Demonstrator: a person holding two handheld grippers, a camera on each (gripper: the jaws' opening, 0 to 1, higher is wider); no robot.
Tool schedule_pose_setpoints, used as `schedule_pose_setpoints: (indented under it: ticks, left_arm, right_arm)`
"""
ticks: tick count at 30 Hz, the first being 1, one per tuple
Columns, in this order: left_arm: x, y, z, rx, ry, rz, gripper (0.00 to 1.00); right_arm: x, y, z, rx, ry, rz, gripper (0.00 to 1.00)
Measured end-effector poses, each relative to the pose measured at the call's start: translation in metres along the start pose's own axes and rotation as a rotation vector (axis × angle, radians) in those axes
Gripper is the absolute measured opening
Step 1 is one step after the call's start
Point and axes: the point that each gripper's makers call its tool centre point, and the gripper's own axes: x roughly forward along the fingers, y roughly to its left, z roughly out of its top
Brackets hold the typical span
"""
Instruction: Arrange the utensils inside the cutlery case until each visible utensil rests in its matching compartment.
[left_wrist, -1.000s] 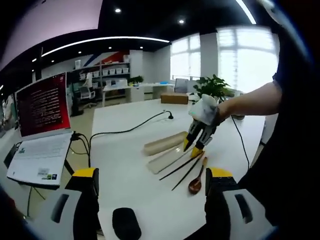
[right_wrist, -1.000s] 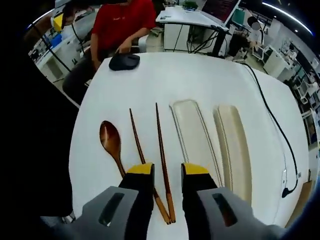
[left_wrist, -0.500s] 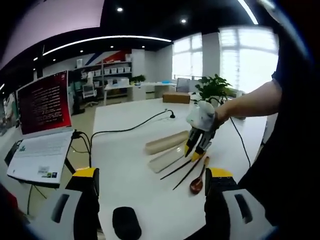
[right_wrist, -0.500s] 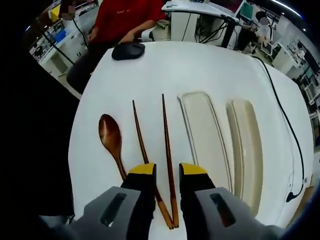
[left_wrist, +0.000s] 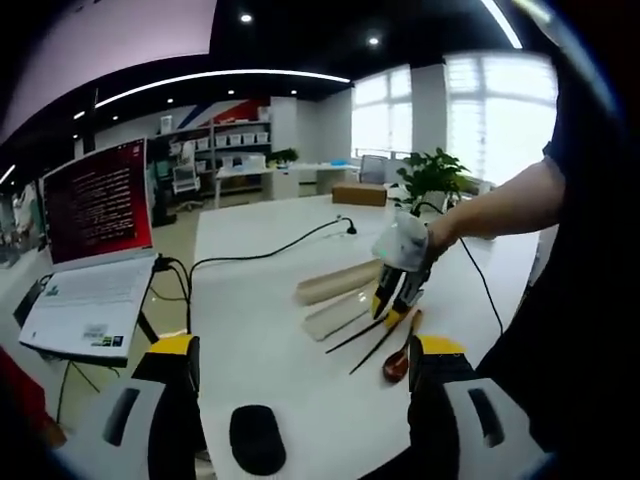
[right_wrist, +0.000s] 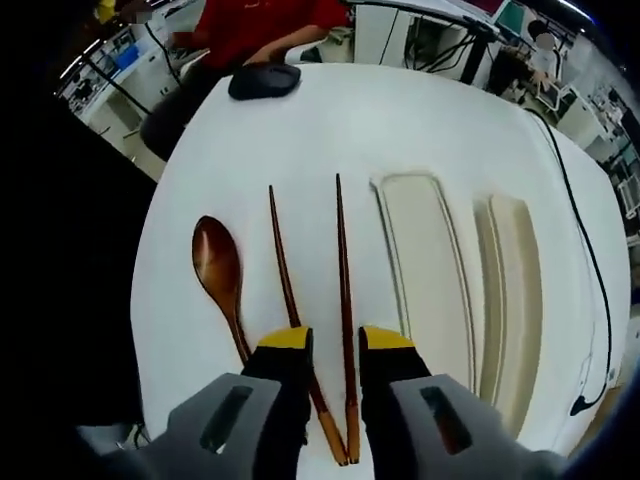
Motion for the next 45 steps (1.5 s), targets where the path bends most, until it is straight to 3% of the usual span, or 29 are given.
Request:
schedule_pose_setpoints:
  ticks: [9,17,25,30,40,45]
  left_arm:
    - [-0.002,0.002,-0.002,-0.012,-0.009,-0.004,0.88]
    - [-0.004,0.004,-0.005,-0.013,0.000,0.008,0.88]
    - [-0.002,0.002,-0.006,-0.013,0.005,0.010,0.88]
    - [-0.001,0.003,-0.006,-0.009,-0.002,0.004,0.88]
    - [-0.001,0.003,-0.014,-0.003,-0.001,-0.003,0.88]
    - [-0.002,0.005,-0.011,-0.021,-0.022,-0.009,0.88]
  right_arm:
    - [0.002,-0.008,0.002,-0.008,0.018,-0.022,0.11]
    - [0.003,-0.010,0.003,-0.044,0.079,-0.017,0.09]
    - [0.005,-0.010,0.006,-0.087,0.217,-0.019,0.09]
    - [0.007,-0.012,0.005,-0.081,0.270,-0.008,0.09]
    - [0.007,-0.015,0.003,-0.061,0.262,0.001,0.05]
    - [0.007,-0.012,0.003,-0.078,0.290,-0.001,0.01]
